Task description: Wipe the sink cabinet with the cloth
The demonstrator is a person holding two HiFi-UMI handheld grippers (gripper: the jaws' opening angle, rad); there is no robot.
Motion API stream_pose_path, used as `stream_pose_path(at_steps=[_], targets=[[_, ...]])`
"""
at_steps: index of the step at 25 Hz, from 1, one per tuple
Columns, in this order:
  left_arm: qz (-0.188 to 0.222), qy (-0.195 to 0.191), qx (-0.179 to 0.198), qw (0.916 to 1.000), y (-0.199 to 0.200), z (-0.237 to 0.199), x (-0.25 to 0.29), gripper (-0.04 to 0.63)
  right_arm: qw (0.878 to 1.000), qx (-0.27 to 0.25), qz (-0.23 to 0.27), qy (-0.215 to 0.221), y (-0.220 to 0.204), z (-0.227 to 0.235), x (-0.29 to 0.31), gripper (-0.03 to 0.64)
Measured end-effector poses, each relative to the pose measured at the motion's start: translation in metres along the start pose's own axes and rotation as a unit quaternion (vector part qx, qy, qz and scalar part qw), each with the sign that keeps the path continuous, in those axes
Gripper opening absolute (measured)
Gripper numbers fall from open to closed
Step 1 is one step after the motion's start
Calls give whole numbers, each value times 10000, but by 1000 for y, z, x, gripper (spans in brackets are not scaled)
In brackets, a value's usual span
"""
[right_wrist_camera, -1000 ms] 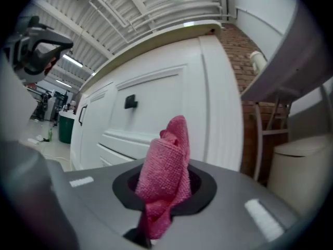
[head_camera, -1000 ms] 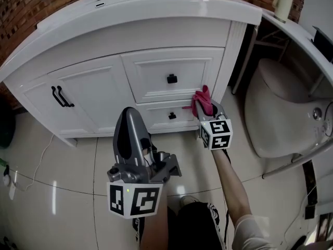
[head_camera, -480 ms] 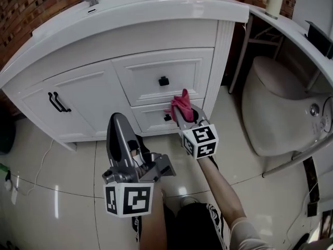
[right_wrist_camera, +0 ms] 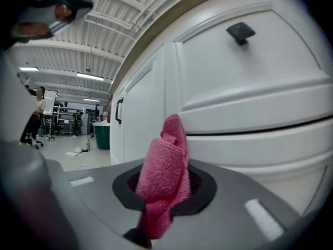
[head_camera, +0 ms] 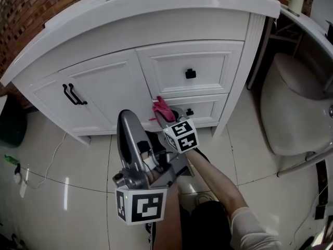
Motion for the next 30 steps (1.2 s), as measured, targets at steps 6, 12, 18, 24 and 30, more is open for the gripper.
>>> stream_pose_path(at_steps=[6,12,18,24,30], targets=[[-300,-121,86,9994,-33,15,3,6,9952,286,80,-934,-11,91,-74,54],[-380,-87,211,9990,-44,20,3,6,9763,469,-13,-2115,-27,198,-166,55],[-461,-13,84,9989,-52,19,4,6,9673,623,36,-2460,-27,222,-197,55],[-372,55,-126,9992,-42,15,2,6,9872,500,343,-1473,-4,127,-141,55],[-219,6,-305,9993,-14,7,1,6,9993,112,190,-310,4,22,-52,55]])
Point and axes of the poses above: the fingertips, and each gripper's own axes: x forward along the fingers, z to its right, y out of its top, the point moved 1 cm from there along -x, backward along the fingers, and after that the axes turned 1 degree about -z, right-handed, at the moved point
